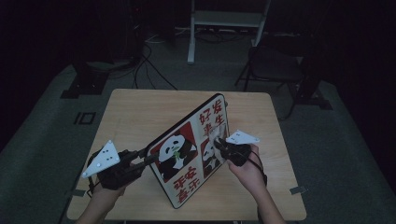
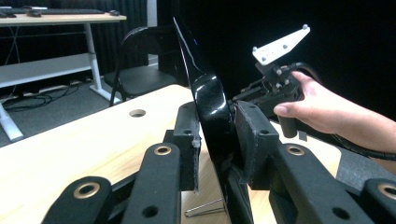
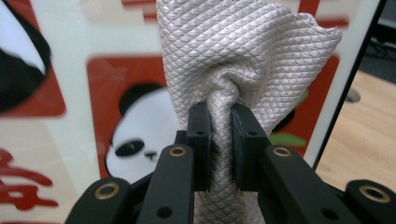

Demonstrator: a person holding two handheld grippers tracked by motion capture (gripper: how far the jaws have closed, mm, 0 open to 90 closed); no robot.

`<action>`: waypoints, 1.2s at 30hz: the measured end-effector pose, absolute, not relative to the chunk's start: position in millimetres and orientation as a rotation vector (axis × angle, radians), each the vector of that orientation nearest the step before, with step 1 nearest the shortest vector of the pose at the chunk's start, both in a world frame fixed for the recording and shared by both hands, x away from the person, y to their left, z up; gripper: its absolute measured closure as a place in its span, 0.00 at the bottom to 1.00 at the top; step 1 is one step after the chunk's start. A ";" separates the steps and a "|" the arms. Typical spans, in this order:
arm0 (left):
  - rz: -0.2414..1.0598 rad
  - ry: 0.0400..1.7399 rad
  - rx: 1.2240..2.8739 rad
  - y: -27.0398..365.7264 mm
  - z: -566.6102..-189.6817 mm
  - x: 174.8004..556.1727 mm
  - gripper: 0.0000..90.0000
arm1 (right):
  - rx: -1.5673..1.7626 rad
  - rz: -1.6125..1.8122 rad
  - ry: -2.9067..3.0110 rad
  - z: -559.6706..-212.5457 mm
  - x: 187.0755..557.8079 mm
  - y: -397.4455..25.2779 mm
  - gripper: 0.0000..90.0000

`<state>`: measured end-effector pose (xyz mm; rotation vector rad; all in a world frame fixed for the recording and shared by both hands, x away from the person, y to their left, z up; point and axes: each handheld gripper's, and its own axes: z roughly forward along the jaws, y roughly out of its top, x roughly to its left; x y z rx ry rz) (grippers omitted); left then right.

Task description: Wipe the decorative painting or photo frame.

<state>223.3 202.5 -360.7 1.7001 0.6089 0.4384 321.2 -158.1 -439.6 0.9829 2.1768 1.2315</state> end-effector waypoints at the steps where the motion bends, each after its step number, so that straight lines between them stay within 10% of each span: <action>1: 0.438 0.609 1.700 202.5 -360.7 223.3 0.80 | 0.983 1.231 2.177 -439.6 321.2 -158.1 0.88; 36: 0.439 0.612 1.699 203.6 -360.5 224.2 0.80 | 1.137 1.011 2.357 -517.6 322.0 -171.8 0.88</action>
